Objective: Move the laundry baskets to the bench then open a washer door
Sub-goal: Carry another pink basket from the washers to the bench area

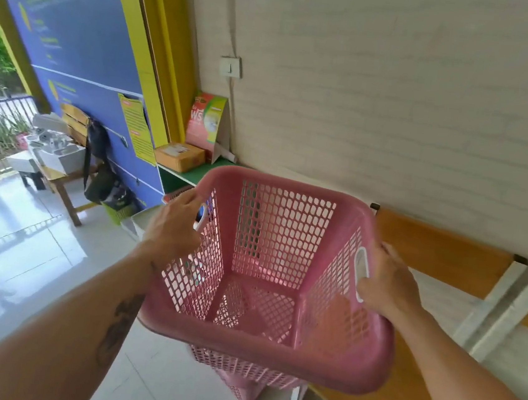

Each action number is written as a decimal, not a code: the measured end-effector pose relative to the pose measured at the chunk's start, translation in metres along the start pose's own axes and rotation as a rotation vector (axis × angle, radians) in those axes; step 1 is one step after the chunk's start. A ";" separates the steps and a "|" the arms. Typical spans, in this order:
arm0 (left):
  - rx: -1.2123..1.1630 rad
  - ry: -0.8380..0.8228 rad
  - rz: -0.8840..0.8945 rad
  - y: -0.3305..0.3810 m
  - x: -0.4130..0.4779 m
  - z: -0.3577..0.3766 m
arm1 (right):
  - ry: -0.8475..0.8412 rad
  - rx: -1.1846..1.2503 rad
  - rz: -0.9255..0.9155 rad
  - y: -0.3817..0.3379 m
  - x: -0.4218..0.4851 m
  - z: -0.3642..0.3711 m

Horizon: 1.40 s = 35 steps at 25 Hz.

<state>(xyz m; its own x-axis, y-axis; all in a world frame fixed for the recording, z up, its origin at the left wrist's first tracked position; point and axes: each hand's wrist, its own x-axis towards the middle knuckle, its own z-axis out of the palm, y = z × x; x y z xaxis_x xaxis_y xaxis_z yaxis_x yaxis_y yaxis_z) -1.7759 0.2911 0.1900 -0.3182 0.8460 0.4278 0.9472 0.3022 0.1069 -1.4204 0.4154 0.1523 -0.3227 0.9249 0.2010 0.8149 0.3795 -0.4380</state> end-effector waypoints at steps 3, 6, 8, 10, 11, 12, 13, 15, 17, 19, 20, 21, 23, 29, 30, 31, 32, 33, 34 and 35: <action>-0.066 -0.056 0.065 -0.053 0.063 0.053 | -0.011 -0.040 0.088 -0.025 0.040 0.049; -0.165 -0.160 0.110 -0.098 0.116 0.103 | -0.005 -0.056 0.195 -0.050 0.071 0.098; -0.182 -0.204 0.139 -0.120 0.140 0.133 | 0.009 -0.074 0.258 -0.062 0.084 0.124; -0.210 -0.253 0.166 -0.139 0.159 0.169 | 0.003 -0.065 0.335 -0.071 0.096 0.153; -0.231 -0.273 0.176 -0.145 0.163 0.186 | -0.014 -0.060 0.362 -0.074 0.099 0.167; -0.241 -0.292 0.190 -0.149 0.166 0.204 | -0.032 -0.054 0.395 -0.075 0.101 0.182; -0.235 -0.305 0.205 -0.152 0.168 0.221 | -0.039 -0.053 0.426 -0.074 0.103 0.197; -0.229 -0.352 0.219 -0.156 0.166 0.261 | -0.063 -0.094 0.489 -0.068 0.105 0.230; -0.228 -0.414 0.195 -0.161 0.161 0.303 | -0.094 -0.123 0.541 -0.058 0.104 0.264; -0.223 -0.485 0.169 -0.164 0.152 0.352 | -0.116 -0.120 0.570 -0.042 0.103 0.302; -0.217 -0.519 0.163 -0.166 0.145 0.375 | -0.132 -0.119 0.590 -0.034 0.102 0.320; -0.209 -0.560 0.160 -0.167 0.139 0.395 | -0.158 -0.125 0.607 -0.026 0.099 0.338; -0.186 -0.631 0.119 -0.170 0.129 0.431 | -0.207 -0.144 0.620 -0.013 0.096 0.373; -0.108 -0.900 0.093 -0.192 0.090 0.498 | -0.376 -0.044 0.683 0.010 0.078 0.443; -0.082 -0.917 0.135 -0.198 0.085 0.506 | -0.396 0.006 0.697 0.012 0.075 0.444; -0.062 -0.948 0.181 -0.201 0.086 0.509 | -0.411 0.060 0.701 0.015 0.072 0.444; -0.059 -0.989 0.191 -0.202 0.091 0.511 | -0.424 0.108 0.702 0.016 0.070 0.440; -0.053 -1.029 0.167 -0.197 0.099 0.507 | -0.434 0.149 0.704 0.018 0.068 0.436; -0.062 -1.050 0.119 -0.189 0.110 0.499 | -0.441 0.169 0.703 0.017 0.070 0.426; -0.085 -1.053 0.086 -0.179 0.121 0.485 | -0.444 0.168 0.700 0.013 0.074 0.413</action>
<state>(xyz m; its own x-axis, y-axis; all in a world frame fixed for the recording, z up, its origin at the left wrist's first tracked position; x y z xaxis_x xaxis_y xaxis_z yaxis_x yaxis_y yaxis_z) -2.0025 0.5521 -0.2130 -0.0850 0.8293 -0.5523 0.9548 0.2263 0.1929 -1.6325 0.4981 -0.2003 0.0420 0.8575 -0.5127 0.8260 -0.3186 -0.4651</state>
